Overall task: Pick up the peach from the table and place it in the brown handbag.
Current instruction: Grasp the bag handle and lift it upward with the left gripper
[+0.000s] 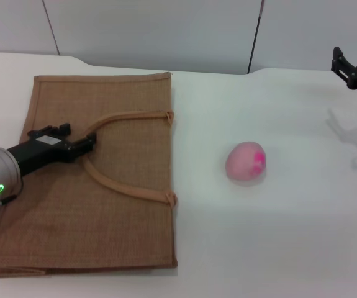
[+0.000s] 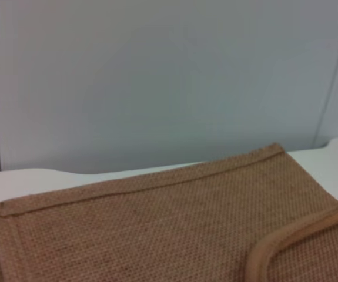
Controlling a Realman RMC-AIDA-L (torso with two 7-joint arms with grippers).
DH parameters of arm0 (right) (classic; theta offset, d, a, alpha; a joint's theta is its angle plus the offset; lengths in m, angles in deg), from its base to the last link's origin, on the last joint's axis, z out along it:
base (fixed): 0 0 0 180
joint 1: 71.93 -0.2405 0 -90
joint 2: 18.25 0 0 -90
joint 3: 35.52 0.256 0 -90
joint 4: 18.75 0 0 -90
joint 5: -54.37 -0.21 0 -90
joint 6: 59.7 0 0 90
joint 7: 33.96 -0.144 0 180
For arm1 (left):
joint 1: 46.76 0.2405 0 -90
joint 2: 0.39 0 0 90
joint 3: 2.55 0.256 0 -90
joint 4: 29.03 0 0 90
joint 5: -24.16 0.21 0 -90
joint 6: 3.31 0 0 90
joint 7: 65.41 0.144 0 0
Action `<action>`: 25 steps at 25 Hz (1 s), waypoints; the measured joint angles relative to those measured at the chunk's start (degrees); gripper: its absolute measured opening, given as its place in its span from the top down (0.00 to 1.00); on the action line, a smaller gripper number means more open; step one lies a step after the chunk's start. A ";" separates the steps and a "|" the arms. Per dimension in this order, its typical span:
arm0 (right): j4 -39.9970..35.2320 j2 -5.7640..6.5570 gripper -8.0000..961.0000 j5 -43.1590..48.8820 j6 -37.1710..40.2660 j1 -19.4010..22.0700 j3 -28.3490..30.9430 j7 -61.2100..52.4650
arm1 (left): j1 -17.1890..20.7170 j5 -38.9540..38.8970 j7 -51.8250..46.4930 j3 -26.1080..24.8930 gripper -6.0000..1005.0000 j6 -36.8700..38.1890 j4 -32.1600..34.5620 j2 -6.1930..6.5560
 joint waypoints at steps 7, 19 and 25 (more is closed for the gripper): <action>-0.22 0.00 0.07 0.00 0.00 0.00 0.00 0.00 | -0.60 0.01 -0.29 -0.24 0.37 0.65 -0.01 0.02; -0.36 0.00 0.07 0.00 0.00 0.00 0.00 0.00 | -2.97 2.76 -3.07 0.16 0.80 3.82 0.07 0.20; -0.35 0.00 0.07 0.00 0.00 0.00 -0.03 0.00 | -4.27 2.92 -2.71 0.23 0.89 3.72 0.83 0.17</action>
